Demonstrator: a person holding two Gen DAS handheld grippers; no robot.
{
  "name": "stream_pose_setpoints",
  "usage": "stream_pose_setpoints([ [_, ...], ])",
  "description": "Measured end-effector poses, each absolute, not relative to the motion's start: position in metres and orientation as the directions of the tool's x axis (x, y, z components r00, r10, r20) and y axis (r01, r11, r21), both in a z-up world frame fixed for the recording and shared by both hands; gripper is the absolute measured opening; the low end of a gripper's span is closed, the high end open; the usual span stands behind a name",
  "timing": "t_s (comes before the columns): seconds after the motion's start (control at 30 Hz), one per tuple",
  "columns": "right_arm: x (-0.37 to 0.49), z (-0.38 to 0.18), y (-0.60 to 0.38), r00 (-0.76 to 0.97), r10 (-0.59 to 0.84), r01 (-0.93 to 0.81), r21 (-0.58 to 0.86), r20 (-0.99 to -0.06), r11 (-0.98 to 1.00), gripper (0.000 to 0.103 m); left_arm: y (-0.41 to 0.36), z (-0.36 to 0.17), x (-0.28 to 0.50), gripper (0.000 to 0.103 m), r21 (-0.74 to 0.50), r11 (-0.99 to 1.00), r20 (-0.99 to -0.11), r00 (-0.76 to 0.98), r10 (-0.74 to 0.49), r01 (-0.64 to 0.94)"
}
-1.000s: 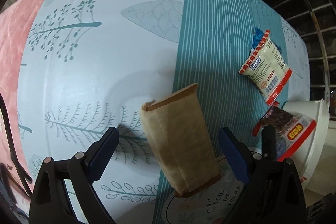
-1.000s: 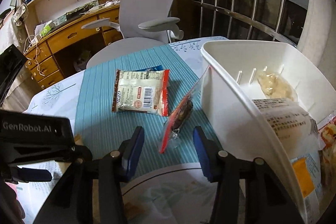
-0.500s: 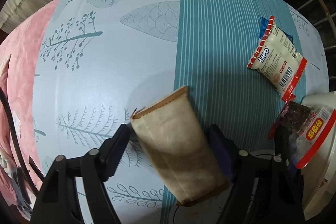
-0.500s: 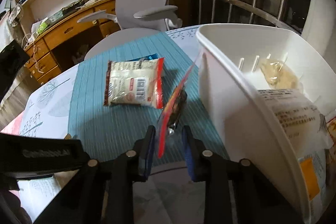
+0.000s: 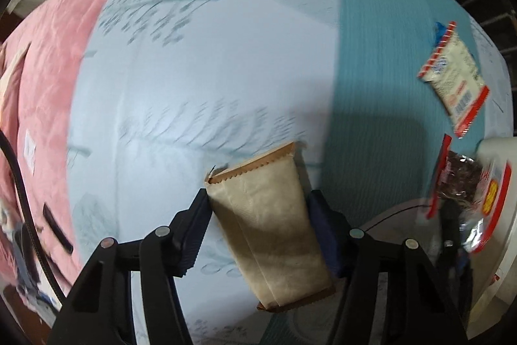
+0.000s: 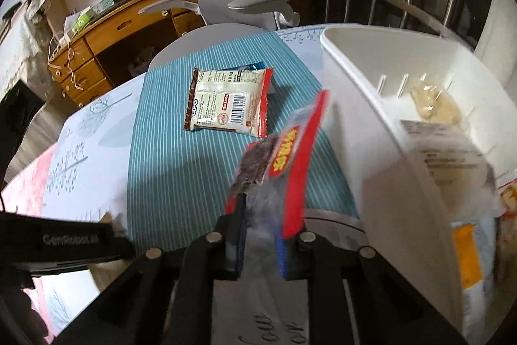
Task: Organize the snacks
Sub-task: 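Grasp the tan wafer with the left tool while the right tool grasps the red-striped packet, then carry the wafer into the tray with the left tool while the right tool drops the packet there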
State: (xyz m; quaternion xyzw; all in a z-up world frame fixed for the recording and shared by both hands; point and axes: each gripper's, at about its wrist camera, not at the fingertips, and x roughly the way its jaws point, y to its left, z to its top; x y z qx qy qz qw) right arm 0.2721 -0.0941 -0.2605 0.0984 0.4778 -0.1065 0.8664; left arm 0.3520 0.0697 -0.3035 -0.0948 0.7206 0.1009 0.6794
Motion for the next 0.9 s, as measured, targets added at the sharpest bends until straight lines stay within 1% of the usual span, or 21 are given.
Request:
stream_pose_setpoints([
  [0.13,0.263,-0.253,-0.092,0.52,-0.083,0.255,0.061,-0.85,0.965,0.011,0.088,-0.295,0.334,0.058,0.026,0.953,-0.999,-0.052,0.011,-0.303],
  [0.2,0.255,-0.248,-0.088,0.524,-0.084,0.235,0.049,-0.848,0.971,0.008,0.093,-0.288,0.326,0.058,0.021,0.952,-0.999,-0.041,0.008,-0.306],
  [0.23,0.252,-0.246,-0.086,0.525,-0.085,0.229,0.044,-0.847,0.973,0.003,0.096,-0.285,0.319,0.058,0.016,0.952,-0.999,-0.034,0.006,-0.307],
  [0.27,0.248,-0.244,-0.085,0.526,-0.079,0.22,0.045,-0.847,0.975,0.001,0.099,-0.28,0.315,0.056,0.013,0.951,-1.0,-0.026,0.006,-0.308],
  [0.7,0.183,-0.213,-0.05,0.515,-0.007,0.083,0.042,-0.857,0.996,0.0,0.146,-0.219,0.243,0.052,-0.04,0.955,-0.997,0.072,-0.019,-0.295],
  [0.9,0.164,-0.19,-0.048,0.549,-0.005,0.061,0.034,-0.836,0.998,0.0,0.143,-0.181,0.221,0.049,-0.069,0.966,-0.99,0.136,-0.036,-0.249],
])
